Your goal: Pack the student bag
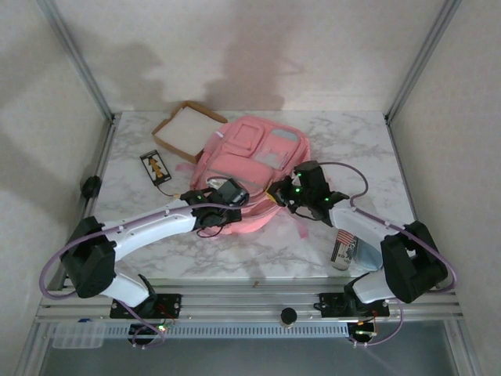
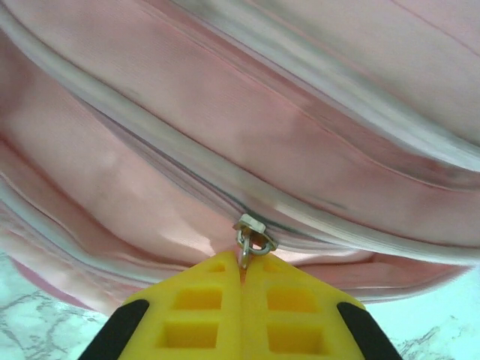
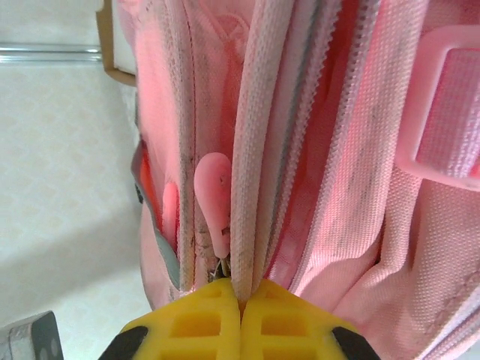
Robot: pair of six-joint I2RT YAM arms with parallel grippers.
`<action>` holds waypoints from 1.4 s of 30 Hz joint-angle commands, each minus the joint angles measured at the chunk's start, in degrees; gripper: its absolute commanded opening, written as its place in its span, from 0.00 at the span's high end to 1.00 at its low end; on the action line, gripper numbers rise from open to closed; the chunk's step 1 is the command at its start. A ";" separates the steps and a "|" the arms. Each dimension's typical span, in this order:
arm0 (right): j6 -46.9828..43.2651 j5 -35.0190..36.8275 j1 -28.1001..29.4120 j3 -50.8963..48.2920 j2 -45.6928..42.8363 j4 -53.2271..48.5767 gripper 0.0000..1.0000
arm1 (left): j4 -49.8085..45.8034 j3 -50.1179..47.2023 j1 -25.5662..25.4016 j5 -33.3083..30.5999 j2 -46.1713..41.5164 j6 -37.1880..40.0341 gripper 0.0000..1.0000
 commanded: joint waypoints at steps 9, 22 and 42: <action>-13.17 -6.70 -16.96 4.75 2.94 -5.02 1.00 | -9.03 0.62 8.83 -5.48 -0.17 9.23 1.00; -12.32 -12.09 -20.05 6.27 4.47 -2.34 0.97 | 11.02 3.20 4.77 13.49 0.89 10.64 0.88; -2.36 -9.30 -6.95 -3.14 1.37 9.14 0.20 | 17.25 -1.72 3.97 14.94 8.12 8.13 0.91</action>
